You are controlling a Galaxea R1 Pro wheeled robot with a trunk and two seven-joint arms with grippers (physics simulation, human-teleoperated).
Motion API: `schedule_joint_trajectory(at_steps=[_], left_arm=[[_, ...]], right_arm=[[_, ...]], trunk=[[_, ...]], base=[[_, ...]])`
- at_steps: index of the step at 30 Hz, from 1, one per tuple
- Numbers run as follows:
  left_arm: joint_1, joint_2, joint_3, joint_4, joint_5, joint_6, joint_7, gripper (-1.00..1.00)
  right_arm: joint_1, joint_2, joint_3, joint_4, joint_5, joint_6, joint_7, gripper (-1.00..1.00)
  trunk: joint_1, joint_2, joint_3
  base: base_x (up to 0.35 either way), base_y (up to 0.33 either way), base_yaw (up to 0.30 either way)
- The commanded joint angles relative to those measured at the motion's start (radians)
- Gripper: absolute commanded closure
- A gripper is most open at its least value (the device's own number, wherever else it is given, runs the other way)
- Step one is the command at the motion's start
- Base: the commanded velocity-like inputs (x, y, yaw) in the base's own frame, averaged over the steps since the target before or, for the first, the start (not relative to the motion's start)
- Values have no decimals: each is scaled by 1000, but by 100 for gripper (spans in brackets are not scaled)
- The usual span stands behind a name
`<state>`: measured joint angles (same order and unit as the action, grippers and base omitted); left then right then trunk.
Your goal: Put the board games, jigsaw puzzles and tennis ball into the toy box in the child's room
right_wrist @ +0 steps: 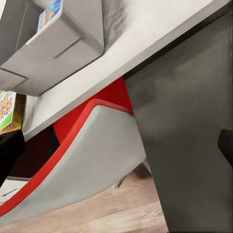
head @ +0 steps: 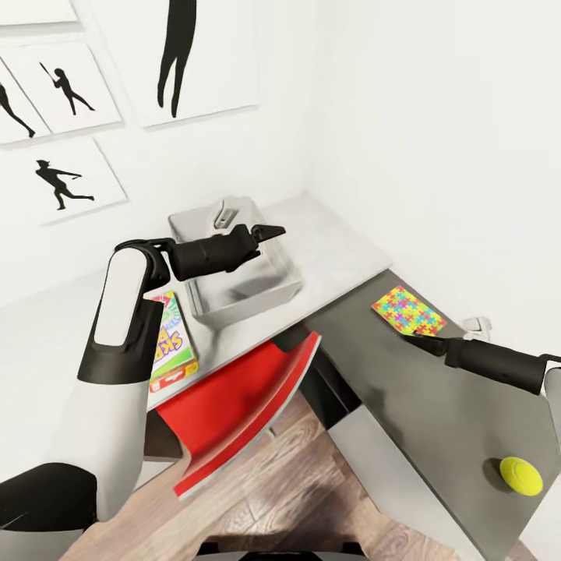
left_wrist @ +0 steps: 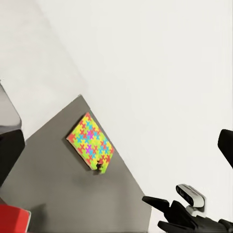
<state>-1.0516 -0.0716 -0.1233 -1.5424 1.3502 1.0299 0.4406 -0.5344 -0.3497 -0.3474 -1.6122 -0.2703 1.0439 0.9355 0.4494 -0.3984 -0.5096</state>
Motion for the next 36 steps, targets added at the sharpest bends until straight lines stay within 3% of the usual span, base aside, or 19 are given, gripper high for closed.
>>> schedule_joint_trajectory(at_steps=[1, 15, 18, 19, 24, 27, 36], left_arm=[[0, -3, -3, -1, 9, 2, 11, -100], [3, -50, -85, 8, 6, -23, 14, -100], [6, -60, -130, 9, 9, -48, 15, -100], [6, -60, -130, 9, 9, -48, 15, -100], [8, -76, -221, 10, 14, -101, 14, -100], [8, -84, -267, 13, 34, -122, 15, -100], [8, -93, -346, 14, 91, -142, 15, -100]], right_arm=[[-1, 0, -1, 0, 5, 3, 6, -100], [-1, -10, -11, 1, 4, 3, 6, -100], [0, -12, -14, 1, 4, 3, 6, -100], [0, -12, -14, 1, 4, 3, 6, -100], [1, -14, -15, 1, 4, 3, 6, -100], [9, -15, -16, 1, 4, 3, 6, -100], [20, -18, -24, 0, 5, 3, 5, -100]], trunk=[[1, -2, 0], [1, -2, 21], [1, -2, 25], [1, -2, 27], [1, -2, 34], [1, -2, 38], [1, -2, 51]], base=[[0, 0, -137], [0, 0, -174], [0, 0, -195], [0, 0, -196], [0, 0, -198], [0, 0, -200], [0, 0, -201]])
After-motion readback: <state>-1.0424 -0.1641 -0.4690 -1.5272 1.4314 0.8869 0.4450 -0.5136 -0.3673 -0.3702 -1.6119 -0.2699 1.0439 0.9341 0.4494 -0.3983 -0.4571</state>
